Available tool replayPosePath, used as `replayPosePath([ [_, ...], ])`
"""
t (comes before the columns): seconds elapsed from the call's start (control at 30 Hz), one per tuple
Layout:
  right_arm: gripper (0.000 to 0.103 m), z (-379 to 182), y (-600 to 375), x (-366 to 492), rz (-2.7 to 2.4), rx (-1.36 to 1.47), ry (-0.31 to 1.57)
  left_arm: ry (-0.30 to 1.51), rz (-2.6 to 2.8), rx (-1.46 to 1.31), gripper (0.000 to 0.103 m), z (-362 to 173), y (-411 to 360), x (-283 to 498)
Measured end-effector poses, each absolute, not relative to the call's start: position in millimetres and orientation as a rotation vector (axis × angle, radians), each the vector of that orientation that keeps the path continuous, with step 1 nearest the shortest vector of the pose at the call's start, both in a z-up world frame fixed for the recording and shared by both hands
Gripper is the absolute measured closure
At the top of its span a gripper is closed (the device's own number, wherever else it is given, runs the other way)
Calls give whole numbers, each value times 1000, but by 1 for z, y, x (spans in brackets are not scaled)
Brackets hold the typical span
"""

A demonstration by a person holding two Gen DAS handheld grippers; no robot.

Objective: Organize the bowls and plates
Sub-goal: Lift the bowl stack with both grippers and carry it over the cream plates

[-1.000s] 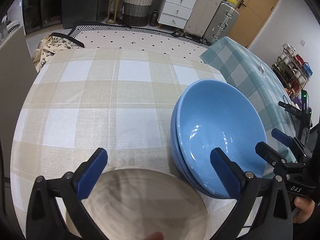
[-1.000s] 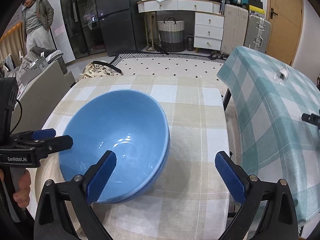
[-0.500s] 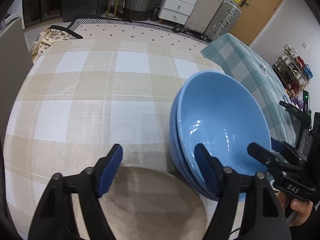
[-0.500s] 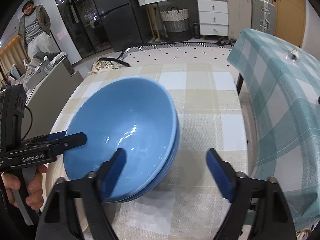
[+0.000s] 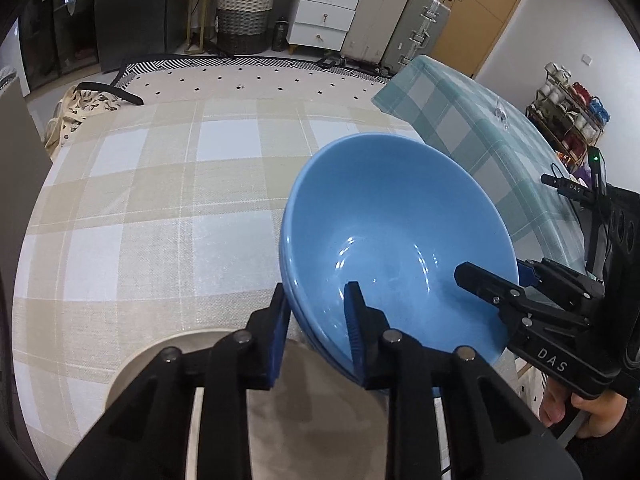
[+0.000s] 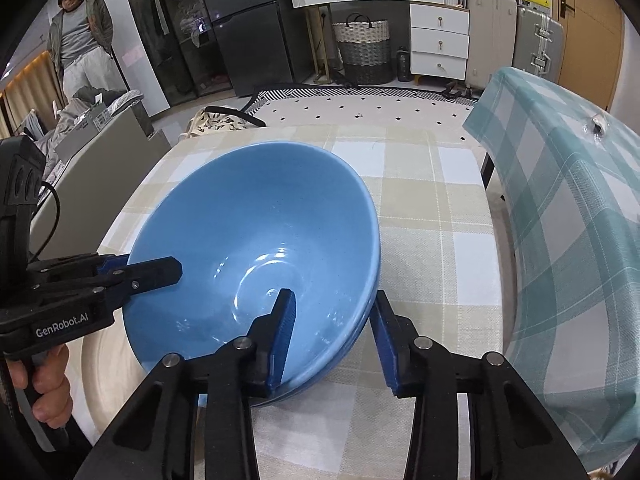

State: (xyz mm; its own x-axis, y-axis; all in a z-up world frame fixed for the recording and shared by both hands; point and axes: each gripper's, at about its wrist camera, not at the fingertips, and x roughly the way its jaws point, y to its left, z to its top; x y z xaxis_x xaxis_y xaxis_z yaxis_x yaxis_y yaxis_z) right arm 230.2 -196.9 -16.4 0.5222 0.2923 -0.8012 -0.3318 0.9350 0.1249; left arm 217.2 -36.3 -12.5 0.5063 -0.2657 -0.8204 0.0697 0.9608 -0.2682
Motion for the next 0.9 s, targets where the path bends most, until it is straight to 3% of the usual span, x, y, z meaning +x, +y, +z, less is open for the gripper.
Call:
replayPosePath([
  [0.9,64,15,-200,206,375,-50,876,949,-200,-174,78,16,-40,195],
])
